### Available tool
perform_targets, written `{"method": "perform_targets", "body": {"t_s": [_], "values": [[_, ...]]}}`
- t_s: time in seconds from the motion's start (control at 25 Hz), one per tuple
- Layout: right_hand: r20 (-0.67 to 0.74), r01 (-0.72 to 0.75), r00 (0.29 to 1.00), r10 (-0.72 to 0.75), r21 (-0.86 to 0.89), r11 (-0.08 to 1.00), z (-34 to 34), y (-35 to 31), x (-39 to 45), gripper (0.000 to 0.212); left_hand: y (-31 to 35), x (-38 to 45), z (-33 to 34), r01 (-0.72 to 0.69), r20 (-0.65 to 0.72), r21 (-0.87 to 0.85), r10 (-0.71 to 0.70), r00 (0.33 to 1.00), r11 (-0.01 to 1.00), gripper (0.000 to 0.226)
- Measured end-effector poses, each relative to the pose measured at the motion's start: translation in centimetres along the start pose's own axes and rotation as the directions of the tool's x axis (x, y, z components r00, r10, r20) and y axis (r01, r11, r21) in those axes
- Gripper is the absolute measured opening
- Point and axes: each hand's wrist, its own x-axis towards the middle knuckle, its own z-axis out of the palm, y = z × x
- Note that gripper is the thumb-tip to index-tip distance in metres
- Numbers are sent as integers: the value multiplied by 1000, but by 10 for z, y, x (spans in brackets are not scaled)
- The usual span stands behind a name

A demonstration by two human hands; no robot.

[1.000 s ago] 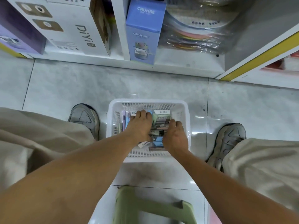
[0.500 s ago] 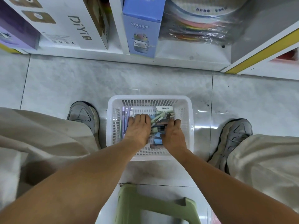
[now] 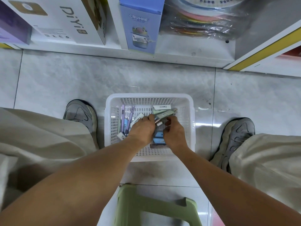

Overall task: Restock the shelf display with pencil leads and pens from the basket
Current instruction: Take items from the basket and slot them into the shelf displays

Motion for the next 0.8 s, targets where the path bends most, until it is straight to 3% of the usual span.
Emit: {"method": "perform_targets", "body": {"t_s": [0.16,0.28,0.36,0.48,0.68,0.8], "values": [[-8,-7,1000,7,-49,999,-12,-2,4,36,-12,4,-16,-1,93,-128,13,996,992,58],[0,-18,1000,18,-78,997,-19,-6,6,30,-14,7,-30,68,189,-296,-11,982,953,46],[27,-28,999,30,-66,997,-25,-11,3,32,-10,6,-43,132,238,-481,-16,971,867,31],[123,-53,991,57,-33,998,-39,-25,0,27,-6,-2,-72,242,304,-740,-8,953,628,25],[502,-169,865,20,253,953,-98,-68,-7,20,9,-18,-124,282,361,-865,124,924,416,31],[566,-216,818,-104,469,857,-151,-100,-20,12,29,-26,-163,213,295,-903,178,939,373,32]]}}
